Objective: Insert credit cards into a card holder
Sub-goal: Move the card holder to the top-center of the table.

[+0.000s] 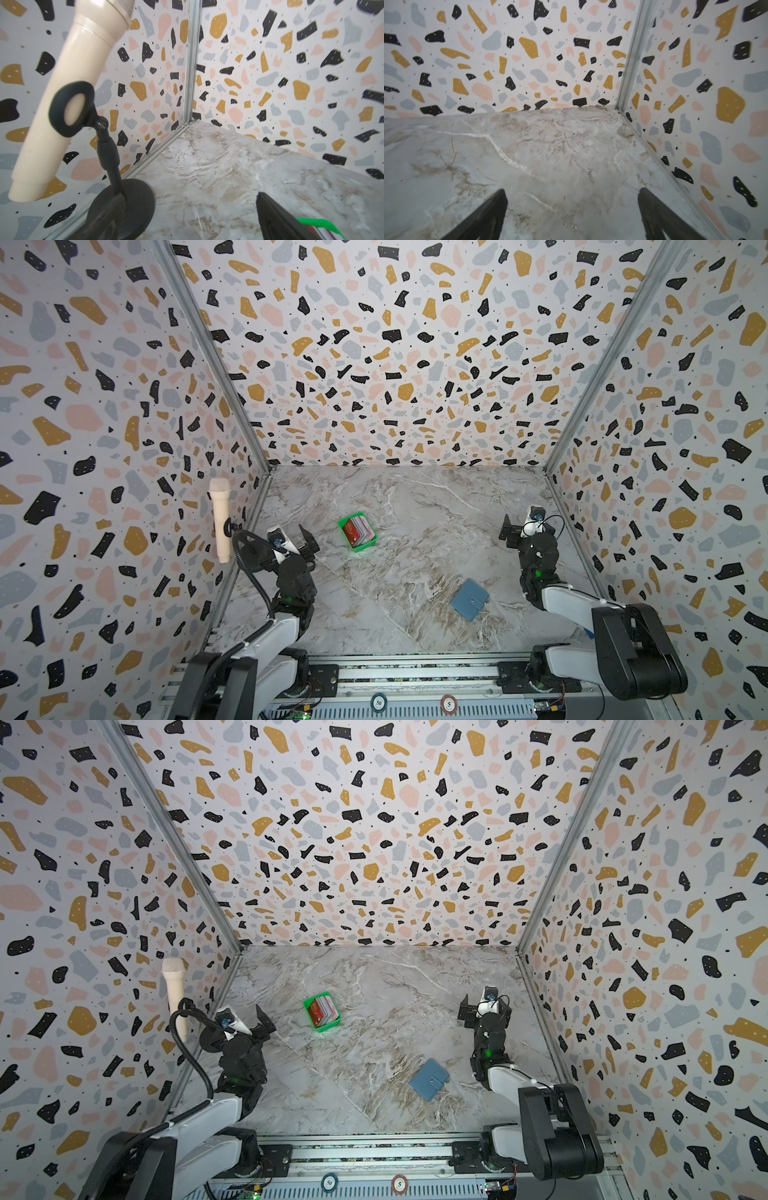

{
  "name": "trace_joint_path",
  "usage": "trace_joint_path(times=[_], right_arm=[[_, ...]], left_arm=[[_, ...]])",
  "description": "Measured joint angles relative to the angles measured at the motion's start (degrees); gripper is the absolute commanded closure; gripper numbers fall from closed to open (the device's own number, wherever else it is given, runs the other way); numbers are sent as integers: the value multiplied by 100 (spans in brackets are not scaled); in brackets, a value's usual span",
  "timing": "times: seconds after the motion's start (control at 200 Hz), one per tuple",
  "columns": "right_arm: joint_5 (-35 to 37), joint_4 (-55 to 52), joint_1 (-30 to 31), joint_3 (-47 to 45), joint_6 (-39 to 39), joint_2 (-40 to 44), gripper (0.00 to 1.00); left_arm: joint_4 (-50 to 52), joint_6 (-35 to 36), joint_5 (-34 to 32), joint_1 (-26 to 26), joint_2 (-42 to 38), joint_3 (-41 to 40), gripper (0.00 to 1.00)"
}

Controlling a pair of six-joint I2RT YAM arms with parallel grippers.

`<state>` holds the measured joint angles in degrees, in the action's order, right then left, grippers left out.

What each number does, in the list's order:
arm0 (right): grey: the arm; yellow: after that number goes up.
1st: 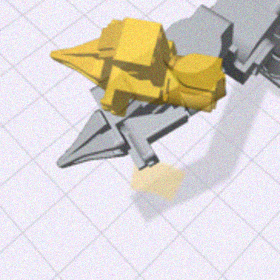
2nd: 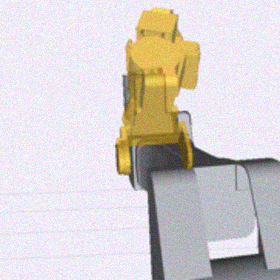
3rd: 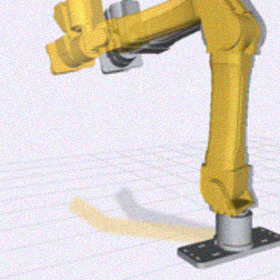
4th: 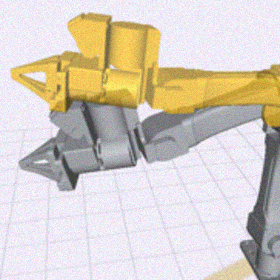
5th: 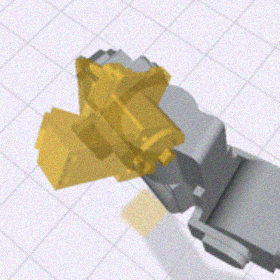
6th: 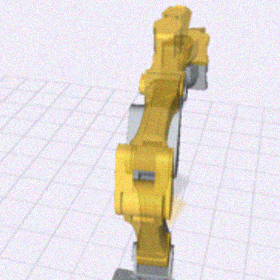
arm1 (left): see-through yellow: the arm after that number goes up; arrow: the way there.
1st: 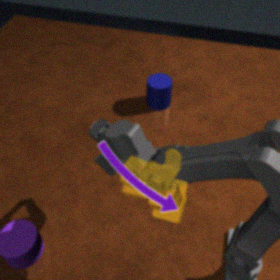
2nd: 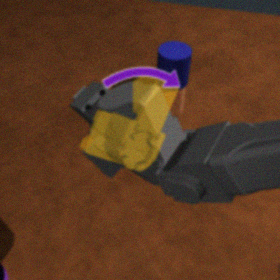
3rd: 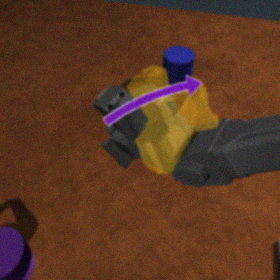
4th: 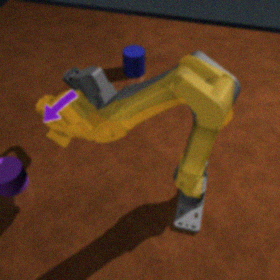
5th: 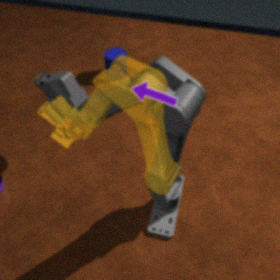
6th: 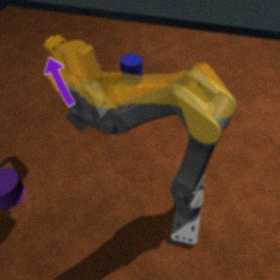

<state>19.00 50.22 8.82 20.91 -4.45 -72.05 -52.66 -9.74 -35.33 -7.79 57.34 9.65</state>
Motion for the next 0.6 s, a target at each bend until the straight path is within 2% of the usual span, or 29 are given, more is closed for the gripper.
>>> trace_joint_path(times=[0.08, 0.14, 0.185, 0.245, 0.29, 0.345, 0.476, 0.596], right_arm=[[664, -531, 234, 188, -407, 83, 1], [826, -1058, 190, 431, -874, 59, 1], [789, -1521, 63, 640, -1325, 42, 1], [531, -2133, -284, 916, -2052, 31, 1], [197, -2282, -538, 962, -2411, 7, 1], [-61, -2380, -741, 925, -2715, -15, 1], [-1047, -2315, -833, 584, -3058, -17, 1], [-2061, -2323, -706, 564, -2962, 2, 0]], left_arm=[[76, -376, -160, 0, -446, -96, 0], [238, -909, -450, -4, -737, -116, 0], [455, -1333, -678, -7, -946, -111, 0], [1005, -2323, -1056, -9, -1311, -55, 0], [1467, -3086, -1244, -9, -1587, -7, 0], [1657, -3672, -1318, -9, -1917, -55, 0], [1628, -4444, -914, -9, -2583, -372, 0], [2050, -4548, 94, -7, -2256, 76, 0]])
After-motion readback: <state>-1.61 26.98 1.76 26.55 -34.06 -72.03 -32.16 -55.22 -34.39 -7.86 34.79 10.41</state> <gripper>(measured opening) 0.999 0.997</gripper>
